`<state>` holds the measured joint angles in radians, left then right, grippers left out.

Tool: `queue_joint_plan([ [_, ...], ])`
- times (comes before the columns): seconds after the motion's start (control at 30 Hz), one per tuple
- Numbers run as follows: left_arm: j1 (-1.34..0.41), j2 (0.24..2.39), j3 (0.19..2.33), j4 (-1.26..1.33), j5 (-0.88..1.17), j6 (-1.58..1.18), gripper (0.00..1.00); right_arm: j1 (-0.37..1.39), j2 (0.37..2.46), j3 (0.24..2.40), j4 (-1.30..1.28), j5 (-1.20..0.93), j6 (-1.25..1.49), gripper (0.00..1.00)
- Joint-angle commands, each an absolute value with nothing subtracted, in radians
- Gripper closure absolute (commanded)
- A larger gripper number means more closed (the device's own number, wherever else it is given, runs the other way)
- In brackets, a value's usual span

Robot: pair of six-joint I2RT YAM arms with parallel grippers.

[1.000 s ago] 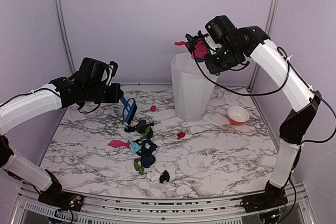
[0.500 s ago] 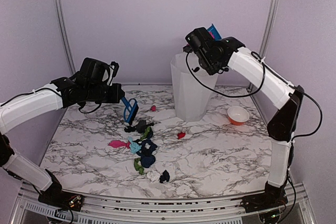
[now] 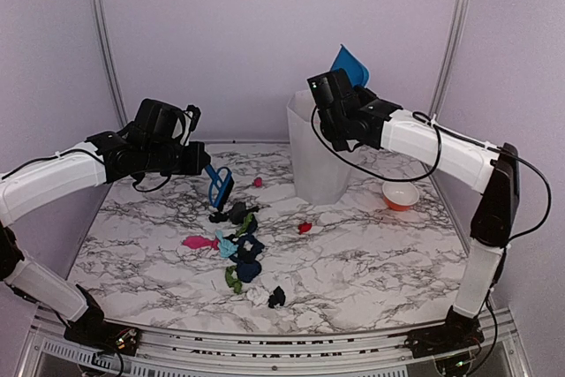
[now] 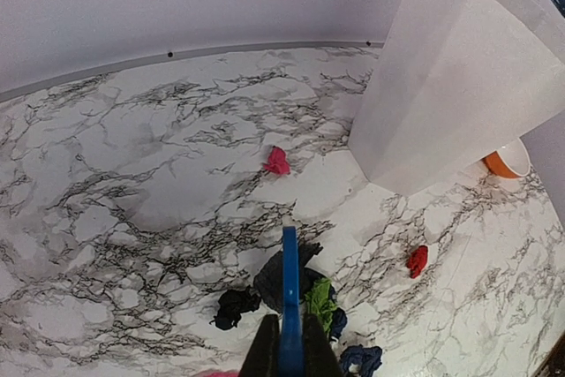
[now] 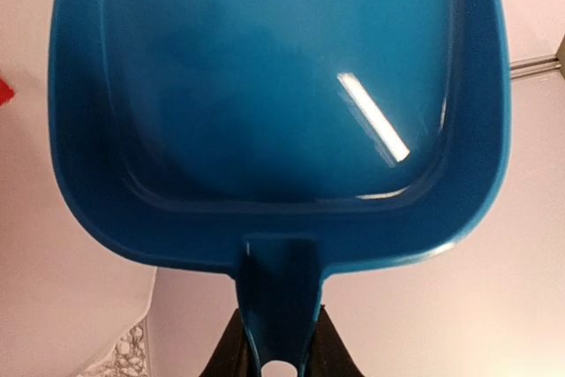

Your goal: Sweep away the paper scraps from the table

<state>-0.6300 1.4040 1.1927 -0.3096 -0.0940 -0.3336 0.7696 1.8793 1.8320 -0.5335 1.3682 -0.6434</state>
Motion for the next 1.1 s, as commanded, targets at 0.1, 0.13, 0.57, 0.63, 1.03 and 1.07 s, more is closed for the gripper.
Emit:
queue_joint_plan([
  [0.1, -0.625, 1.389, 1.185, -0.268, -0.086, -0.338, 1.00, 0.766, 1.736, 1.548, 0.426, 1.465, -1.387, 1.00],
  [0.13, -0.626, 1.390, 1.185, -0.267, -0.086, -0.339, 1.00, 0.765, 1.734, 1.532, 0.488, 1.469, -1.439, 1.00],
  [0.57, -0.626, 1.383, 1.186, -0.257, -0.060, -0.355, 1.00, 0.760, 1.703, 1.505, 0.461, 1.447, -1.381, 1.00],
  [0.63, -0.626, 1.381, 1.184, -0.256, -0.058, -0.359, 1.00, 0.753, 1.698, 1.503, 0.410, 1.431, -1.338, 1.00],
  [1.03, -0.617, 1.430, 1.233, -0.223, -0.044, -0.476, 1.00, 0.743, 1.679, 1.940, -0.844, 0.901, -0.239, 1.00],
  [1.07, -0.615, 1.445, 1.243, -0.210, -0.051, -0.506, 1.00, 0.740, 1.673, 1.948, -0.883, 0.833, -0.199, 1.00],
])
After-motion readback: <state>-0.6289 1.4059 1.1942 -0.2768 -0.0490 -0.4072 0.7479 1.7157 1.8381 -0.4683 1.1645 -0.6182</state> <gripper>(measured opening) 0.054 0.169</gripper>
